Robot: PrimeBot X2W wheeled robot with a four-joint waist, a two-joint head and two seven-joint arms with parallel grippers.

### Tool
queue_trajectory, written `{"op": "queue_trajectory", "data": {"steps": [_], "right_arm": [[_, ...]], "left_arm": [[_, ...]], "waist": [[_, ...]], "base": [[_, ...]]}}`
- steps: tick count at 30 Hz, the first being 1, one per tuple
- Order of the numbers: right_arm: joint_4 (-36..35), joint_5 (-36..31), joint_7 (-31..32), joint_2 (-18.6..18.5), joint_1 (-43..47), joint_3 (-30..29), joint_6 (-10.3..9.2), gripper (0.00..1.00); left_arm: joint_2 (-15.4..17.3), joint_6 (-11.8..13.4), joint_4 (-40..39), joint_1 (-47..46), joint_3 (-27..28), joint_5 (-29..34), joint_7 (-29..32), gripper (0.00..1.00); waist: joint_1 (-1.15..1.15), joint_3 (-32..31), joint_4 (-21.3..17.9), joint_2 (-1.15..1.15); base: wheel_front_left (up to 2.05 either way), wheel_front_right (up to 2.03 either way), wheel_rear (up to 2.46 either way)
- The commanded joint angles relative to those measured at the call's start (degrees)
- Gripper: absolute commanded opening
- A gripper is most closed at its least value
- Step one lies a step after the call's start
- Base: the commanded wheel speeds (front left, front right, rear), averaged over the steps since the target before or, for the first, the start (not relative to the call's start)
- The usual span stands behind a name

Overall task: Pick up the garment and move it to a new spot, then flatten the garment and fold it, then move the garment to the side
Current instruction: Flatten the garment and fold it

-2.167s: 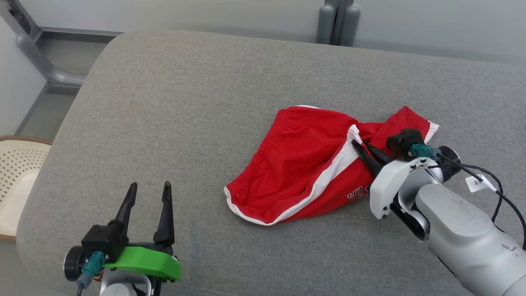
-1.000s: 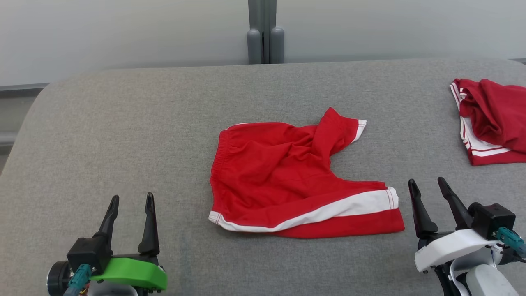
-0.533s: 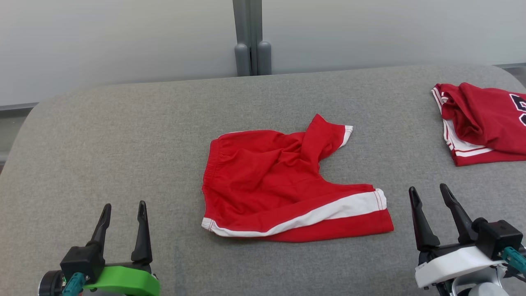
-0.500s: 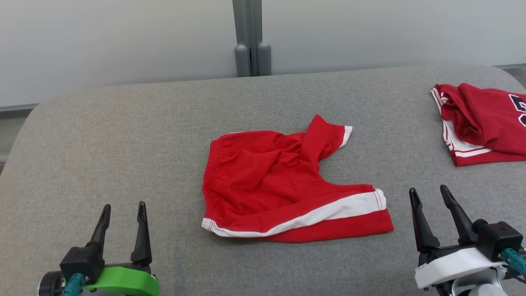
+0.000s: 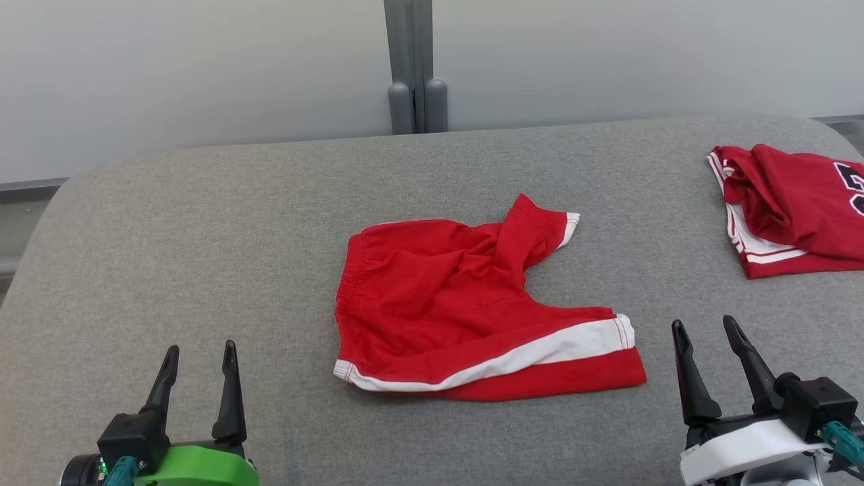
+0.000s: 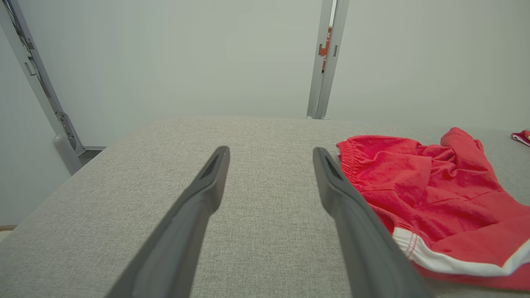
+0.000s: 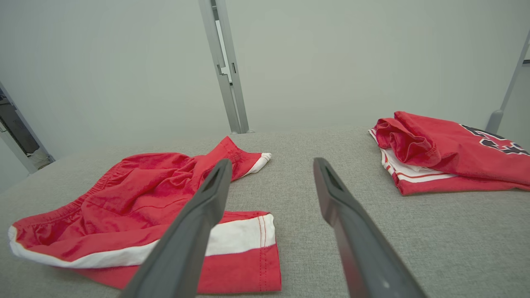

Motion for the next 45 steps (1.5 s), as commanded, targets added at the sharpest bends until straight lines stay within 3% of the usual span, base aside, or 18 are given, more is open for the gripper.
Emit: {"op": "queue_trajectory", "data": {"steps": [1, 32, 36, 45], "right_arm": [[-0.16, -0.47, -0.16, 0.06, 0.68, -0.06, -0.10, 1.00], [1.41, -0.40, -0.16, 0.00, 0.16, 0.43, -0.10, 1.00], [2.40, -0.62, -0.16, -0.40, -0.70, 0.60, -0.10, 1.00], [8.45, -0.46, -0.16, -2.51, -5.82, 2.75, -0.10, 1.00]], "left_arm": [[0.33, -0.22, 0.05, 0.69, 0.20, 0.69, 0.00, 1.00], [0.25, -0.37, 0.02, 1.00, -0.20, 1.02, 0.00, 1.00], [0.69, -0.40, 0.90, 0.32, -2.60, 1.52, 0.00, 1.00], [4.38, -0.39, 5.82, -4.77, -14.83, -0.80, 0.00, 1.00]], "waist": [[0.00, -0.03, 0.06, 0.00], [0.00, 0.40, 0.61, 0.00], [0.00, 0.88, 0.70, 0.00], [0.00, 3.58, 0.68, 0.00]], "base": [[0.00, 0.00, 0.00], [0.00, 0.00, 0.00], [0.00, 0.00, 0.00], [0.00, 0.00, 0.00]]}}
